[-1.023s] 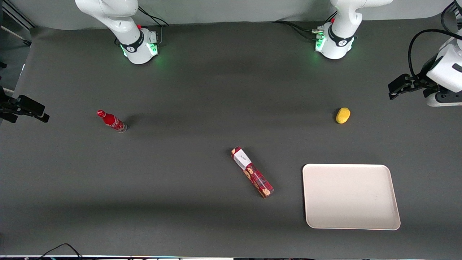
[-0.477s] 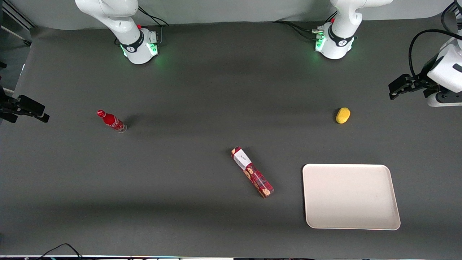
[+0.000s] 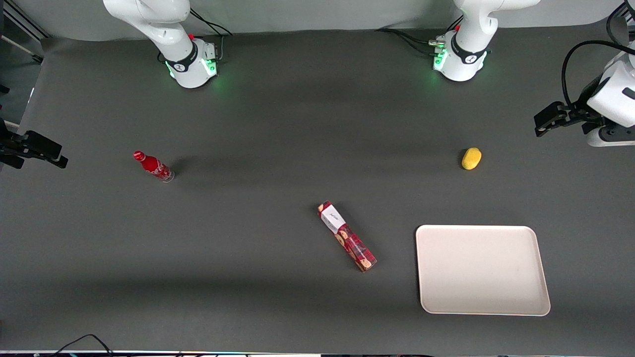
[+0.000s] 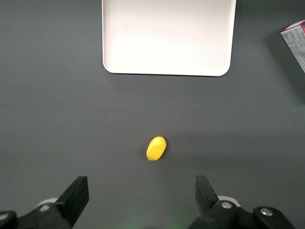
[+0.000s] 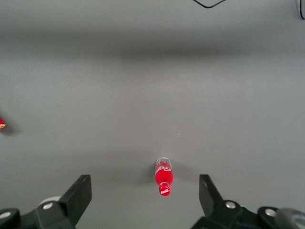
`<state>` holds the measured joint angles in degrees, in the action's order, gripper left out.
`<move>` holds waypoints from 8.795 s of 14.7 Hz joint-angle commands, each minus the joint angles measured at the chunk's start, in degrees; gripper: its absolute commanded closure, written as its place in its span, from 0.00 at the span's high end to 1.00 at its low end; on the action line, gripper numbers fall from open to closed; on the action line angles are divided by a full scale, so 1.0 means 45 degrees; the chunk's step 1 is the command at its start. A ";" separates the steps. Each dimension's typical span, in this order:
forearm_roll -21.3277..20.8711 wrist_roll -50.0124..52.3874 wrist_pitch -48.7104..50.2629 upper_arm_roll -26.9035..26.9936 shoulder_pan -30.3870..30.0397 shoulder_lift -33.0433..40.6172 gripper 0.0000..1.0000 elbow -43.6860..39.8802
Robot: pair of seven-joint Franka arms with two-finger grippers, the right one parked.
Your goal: Place red cookie box on tray
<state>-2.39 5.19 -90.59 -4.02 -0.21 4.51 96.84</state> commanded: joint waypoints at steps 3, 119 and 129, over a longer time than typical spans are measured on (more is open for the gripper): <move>0.0688 0.0465 0.0092 -0.0064 0.0105 -0.0006 1.00 -0.0113; 0.1430 -0.2695 -0.7916 0.1869 -0.0520 -1.1549 0.00 -0.4860; 0.1449 -0.2715 -0.7798 0.1869 -0.0597 -1.1705 0.86 -0.4566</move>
<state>3.24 -5.75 -125.58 4.05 -2.67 -48.42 75.92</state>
